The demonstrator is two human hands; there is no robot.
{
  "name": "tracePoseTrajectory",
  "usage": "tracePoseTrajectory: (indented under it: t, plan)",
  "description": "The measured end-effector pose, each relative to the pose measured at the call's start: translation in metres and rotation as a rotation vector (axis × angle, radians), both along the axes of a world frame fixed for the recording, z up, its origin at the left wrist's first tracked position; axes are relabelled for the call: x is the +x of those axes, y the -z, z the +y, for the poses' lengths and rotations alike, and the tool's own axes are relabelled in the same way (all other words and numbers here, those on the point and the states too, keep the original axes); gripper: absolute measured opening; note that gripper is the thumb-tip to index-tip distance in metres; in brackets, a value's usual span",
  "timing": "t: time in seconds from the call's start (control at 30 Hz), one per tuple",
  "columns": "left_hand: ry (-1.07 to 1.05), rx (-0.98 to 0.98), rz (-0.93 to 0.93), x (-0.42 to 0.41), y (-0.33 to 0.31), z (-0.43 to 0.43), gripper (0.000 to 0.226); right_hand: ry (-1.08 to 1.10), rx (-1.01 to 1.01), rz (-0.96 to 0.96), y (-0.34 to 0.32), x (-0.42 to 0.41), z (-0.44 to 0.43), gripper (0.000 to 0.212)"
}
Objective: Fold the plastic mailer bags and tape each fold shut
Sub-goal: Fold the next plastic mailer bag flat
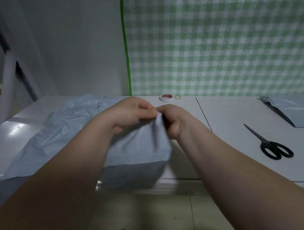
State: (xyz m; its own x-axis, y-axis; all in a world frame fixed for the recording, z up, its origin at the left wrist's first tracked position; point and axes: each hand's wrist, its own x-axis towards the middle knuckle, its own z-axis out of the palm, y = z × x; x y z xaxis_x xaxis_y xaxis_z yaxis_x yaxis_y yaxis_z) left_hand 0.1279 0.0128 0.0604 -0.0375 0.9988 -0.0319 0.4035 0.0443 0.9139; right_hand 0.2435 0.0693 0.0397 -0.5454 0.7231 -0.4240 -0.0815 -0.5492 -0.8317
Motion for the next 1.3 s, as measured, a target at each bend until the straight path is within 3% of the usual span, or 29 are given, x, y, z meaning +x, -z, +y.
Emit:
tracePoseTrajectory:
  t: [0.1, 0.13, 0.2, 0.33, 0.4, 0.5, 0.6, 0.67, 0.7, 1.0, 1.3]
  plan:
    - [-0.304, 0.132, -0.03, -0.004, -0.005, 0.011, 0.014, -0.013, 0.007, 0.178, -0.015, 0.023, 0.003, 0.042]
    - [-0.424, 0.16, 0.008, -0.008, -0.005, 0.016, 0.011, -0.006, 0.035, 0.174, -0.019, 0.031, 0.004, 0.04]
    - [-0.545, 0.068, -0.002, -0.014, -0.003, 0.017, 0.028, 0.016, 0.084, 0.15, -0.027, 0.046, 0.004, 0.023]
    - [-0.343, -0.28, -0.572, 0.006, -0.001, 0.006, 0.026, 0.095, 0.134, 0.175, -0.028, 0.071, 0.013, 0.017]
    - [-0.242, -0.317, -0.666, 0.019, 0.005, 0.007, 0.034, 0.127, 0.14, 0.193, -0.026, 0.085, 0.013, 0.017]
    - [-0.178, -0.326, -0.709, 0.041, 0.007, 0.01, 0.044, 0.171, 0.147, 0.204, -0.021, 0.105, 0.014, 0.023]
    - [-0.195, -0.329, -0.753, 0.065, 0.0, 0.007, 0.02, 0.204, 0.152, 0.202, -0.017, 0.125, 0.017, 0.036]
    - [-0.202, -0.266, -0.788, 0.073, 0.006, 0.016, 0.06, 0.255, 0.143, 0.173, -0.013, 0.138, 0.02, 0.024]
    - [-0.175, -0.243, -0.79, 0.077, 0.008, 0.021, 0.067, 0.276, 0.132, 0.17, -0.011, 0.144, 0.021, 0.022]
    - [-0.059, -0.278, -0.706, 0.114, 0.031, 0.035, 0.044, 0.325, 0.082, 0.054, 0.015, 0.179, 0.036, 0.024]
    - [-0.129, -0.276, -0.648, 0.111, 0.041, 0.044, 0.055, 0.346, 0.116, -0.1, 0.028, 0.171, 0.054, 0.024]
